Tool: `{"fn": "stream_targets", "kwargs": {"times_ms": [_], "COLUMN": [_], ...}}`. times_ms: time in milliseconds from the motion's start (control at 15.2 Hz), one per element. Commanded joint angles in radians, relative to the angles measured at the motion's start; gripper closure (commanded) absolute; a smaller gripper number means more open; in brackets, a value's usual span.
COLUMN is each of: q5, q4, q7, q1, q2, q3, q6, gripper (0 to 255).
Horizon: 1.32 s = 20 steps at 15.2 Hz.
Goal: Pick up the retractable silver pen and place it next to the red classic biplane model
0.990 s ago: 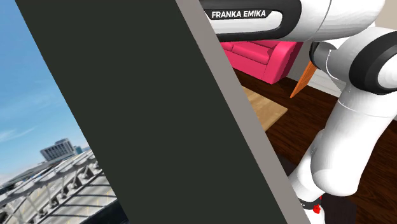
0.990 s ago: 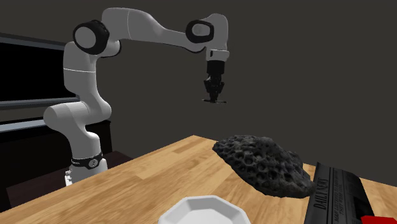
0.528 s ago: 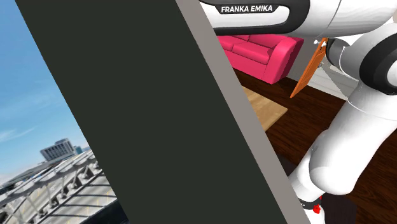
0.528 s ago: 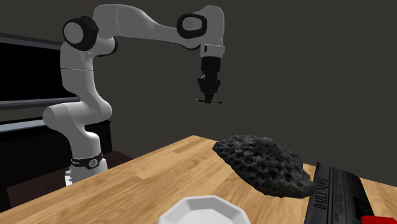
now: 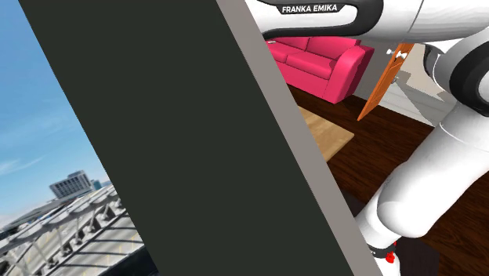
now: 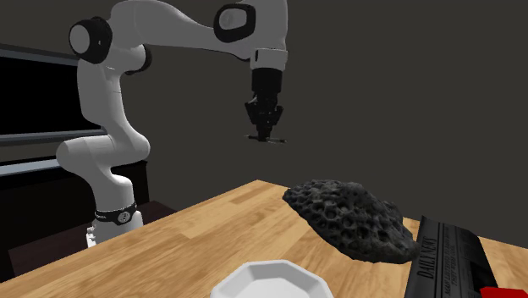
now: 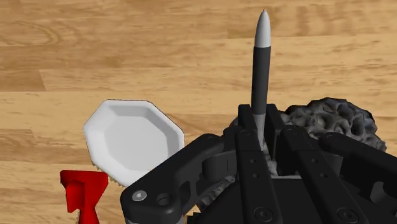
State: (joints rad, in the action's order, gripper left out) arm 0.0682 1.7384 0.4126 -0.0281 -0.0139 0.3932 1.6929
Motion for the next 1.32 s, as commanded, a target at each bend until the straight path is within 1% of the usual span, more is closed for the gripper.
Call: {"fn": "stream_targets", "kwargs": {"times_ms": [0,330,660,990,1254], "q5": [-0.005,-0.003,0.005,0.015,0.021], "q4": [0.022,0.036,0.02,-0.026,-0.086], "q7": [-0.057,-0.177,-0.291,-0.4,-0.484], "q1": [-0.027,-0.085,-0.14,-0.195,-0.238], "q2": [-0.017,-0.027,-0.011,0.029,0.079], "q3": [-0.028,-0.09,-0.151,-0.207,-0.247], "q6": [0.01,0.023,0.031,0.033,0.029], "gripper": [255,255,255,255,255]}}
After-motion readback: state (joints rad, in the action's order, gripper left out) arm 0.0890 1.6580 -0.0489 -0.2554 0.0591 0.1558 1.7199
